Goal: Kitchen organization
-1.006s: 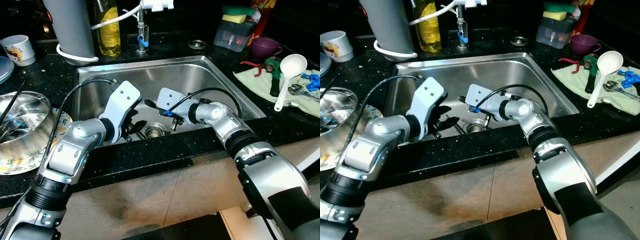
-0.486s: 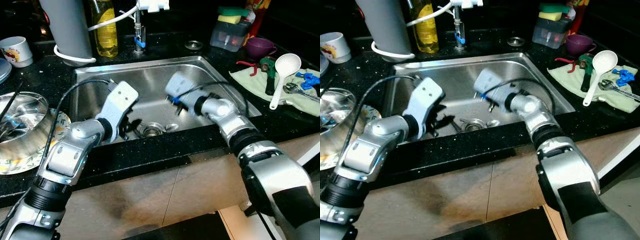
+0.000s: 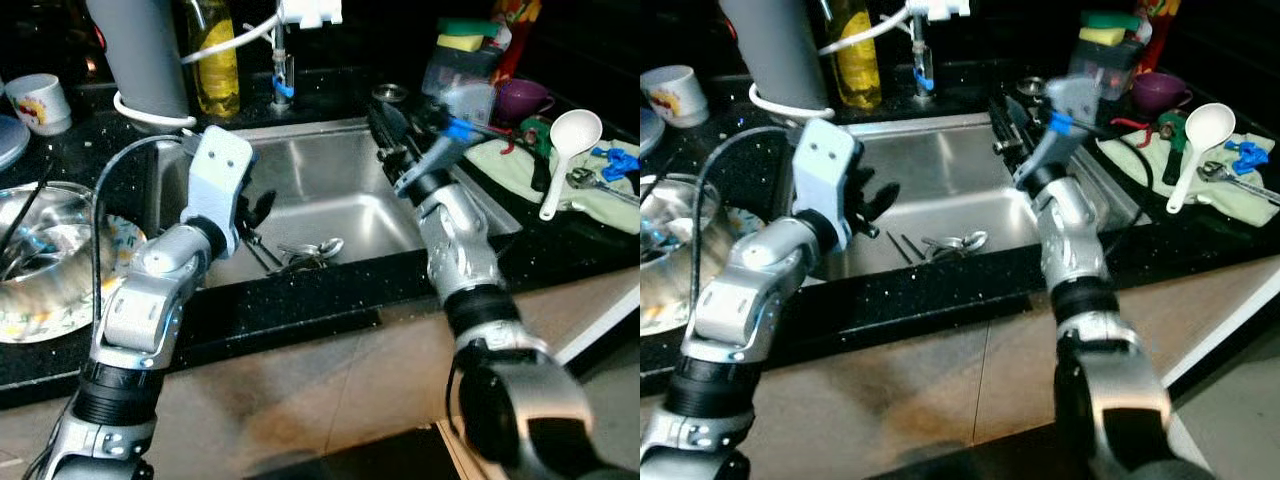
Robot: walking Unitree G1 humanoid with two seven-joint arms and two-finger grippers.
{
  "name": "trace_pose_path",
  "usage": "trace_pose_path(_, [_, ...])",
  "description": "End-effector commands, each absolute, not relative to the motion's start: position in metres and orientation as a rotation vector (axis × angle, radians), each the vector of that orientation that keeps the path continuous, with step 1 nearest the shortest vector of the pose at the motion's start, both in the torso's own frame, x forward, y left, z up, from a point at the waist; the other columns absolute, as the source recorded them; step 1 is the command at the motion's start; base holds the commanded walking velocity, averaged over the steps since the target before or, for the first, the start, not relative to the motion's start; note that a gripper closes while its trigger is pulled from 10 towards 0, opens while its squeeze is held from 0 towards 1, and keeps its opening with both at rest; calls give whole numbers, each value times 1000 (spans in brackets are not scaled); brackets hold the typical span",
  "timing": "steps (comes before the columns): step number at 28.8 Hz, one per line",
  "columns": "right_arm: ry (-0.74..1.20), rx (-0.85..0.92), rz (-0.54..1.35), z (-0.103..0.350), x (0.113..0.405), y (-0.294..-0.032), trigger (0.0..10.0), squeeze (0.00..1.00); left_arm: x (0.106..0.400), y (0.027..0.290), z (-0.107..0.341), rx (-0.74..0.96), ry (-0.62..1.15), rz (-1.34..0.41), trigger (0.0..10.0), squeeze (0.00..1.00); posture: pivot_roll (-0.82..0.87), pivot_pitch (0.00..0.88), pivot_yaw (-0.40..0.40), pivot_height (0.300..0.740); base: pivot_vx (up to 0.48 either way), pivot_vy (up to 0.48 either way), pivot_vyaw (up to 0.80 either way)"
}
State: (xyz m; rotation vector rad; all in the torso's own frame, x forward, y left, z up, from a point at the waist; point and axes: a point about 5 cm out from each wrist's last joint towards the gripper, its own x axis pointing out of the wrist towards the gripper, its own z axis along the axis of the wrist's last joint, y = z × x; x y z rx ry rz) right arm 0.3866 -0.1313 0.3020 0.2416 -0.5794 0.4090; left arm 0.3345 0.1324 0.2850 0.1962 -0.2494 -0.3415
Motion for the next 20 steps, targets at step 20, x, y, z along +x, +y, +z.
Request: trace_pose_path(20, [-464, 338, 451, 279, 310, -115, 10000, 0, 321, 126, 276, 94, -264, -379, 10000, 0, -39, 186, -19, 740, 0, 0, 0])
